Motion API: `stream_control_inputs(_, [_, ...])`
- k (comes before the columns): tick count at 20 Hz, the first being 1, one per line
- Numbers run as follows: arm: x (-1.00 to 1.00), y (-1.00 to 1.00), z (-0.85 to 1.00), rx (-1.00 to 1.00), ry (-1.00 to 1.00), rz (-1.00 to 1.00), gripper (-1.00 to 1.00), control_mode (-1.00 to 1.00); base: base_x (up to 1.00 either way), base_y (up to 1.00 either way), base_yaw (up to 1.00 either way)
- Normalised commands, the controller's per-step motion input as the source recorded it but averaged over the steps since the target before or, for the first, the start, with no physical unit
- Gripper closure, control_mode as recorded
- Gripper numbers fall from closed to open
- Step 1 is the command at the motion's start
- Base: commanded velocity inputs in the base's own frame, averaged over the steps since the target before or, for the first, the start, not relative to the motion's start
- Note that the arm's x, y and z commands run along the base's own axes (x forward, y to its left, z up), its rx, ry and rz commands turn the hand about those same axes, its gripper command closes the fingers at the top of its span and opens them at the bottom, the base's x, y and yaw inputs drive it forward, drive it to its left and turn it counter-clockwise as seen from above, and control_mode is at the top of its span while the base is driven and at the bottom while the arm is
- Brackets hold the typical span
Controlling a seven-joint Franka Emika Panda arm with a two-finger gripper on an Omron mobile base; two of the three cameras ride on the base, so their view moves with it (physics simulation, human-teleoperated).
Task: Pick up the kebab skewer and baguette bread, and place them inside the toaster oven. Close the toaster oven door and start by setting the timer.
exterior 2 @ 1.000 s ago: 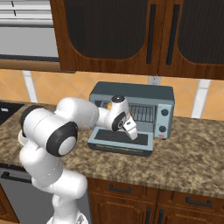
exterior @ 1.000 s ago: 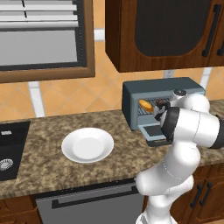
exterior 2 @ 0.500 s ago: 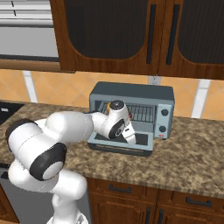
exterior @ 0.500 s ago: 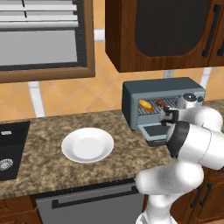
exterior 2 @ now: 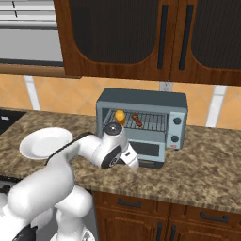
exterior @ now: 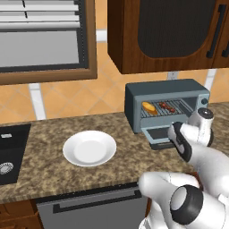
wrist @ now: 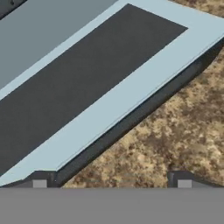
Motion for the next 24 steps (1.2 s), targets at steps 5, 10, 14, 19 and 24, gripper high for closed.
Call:
stream_control_inputs(5, [-0.40, 0.23, 0.00, -0.08, 0.00, 0.46, -1.00, -1.00, 0.00, 0.00, 0.00])
stream_control_inputs(10, [0.09, 0.35, -0.04, -0.17, 0.06, 0.39, -1.00, -1.00, 0.00, 0.00, 0.00])
stream_control_inputs(14, [0.33, 0.13, -0.12, -0.24, 0.15, 0.27, -1.00, -1.00, 0.00, 0.00, 0.00])
stream_control_inputs(19, [0.10, 0.05, -0.21, -0.23, 0.17, 0.18, -1.00, -1.00, 0.00, 0.00, 0.00])
stream_control_inputs(24, [0.00, -0.03, -0.36, -0.06, 0.09, 0.08, -1.00, -1.00, 0.00, 0.00, 0.00])
